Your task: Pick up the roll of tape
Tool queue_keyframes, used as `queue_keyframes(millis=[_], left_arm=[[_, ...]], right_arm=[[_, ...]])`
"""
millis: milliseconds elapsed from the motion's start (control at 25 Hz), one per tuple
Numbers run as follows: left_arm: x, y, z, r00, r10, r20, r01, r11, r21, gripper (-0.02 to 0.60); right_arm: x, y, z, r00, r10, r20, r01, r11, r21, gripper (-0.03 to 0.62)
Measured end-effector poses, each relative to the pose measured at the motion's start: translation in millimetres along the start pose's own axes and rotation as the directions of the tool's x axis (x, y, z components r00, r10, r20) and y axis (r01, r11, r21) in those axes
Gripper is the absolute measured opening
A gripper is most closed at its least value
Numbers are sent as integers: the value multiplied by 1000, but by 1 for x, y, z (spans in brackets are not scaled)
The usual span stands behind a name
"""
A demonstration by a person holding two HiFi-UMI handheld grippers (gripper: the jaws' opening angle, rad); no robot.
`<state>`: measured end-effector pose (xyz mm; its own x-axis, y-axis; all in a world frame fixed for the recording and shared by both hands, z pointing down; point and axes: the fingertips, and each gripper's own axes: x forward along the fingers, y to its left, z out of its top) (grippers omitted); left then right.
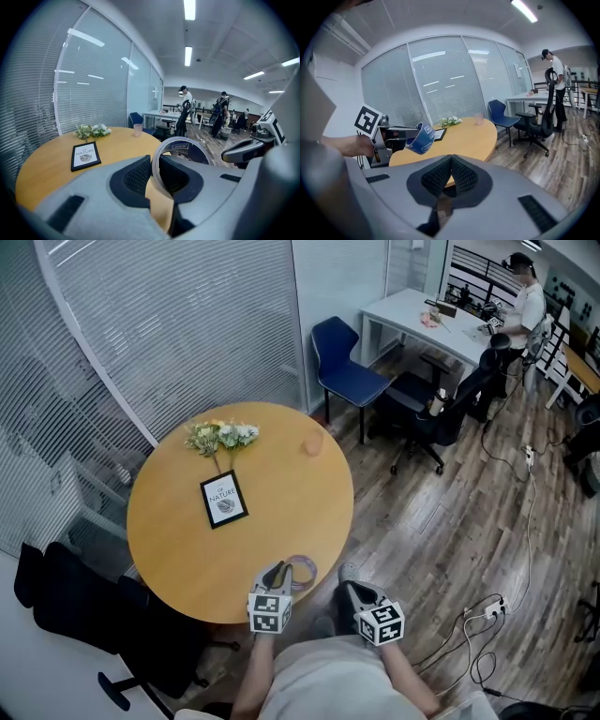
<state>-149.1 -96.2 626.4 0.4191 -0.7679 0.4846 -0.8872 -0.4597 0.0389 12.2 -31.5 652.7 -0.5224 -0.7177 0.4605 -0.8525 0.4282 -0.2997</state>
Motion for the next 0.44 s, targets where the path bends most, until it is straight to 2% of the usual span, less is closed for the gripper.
queue_keyframes(millis=[440], left_arm=[[7, -3, 0, 1000, -7, 8, 7, 1000, -6, 60]], right_arm=[[-4, -11, -5, 1000, -19, -2, 19, 1000, 5, -3]])
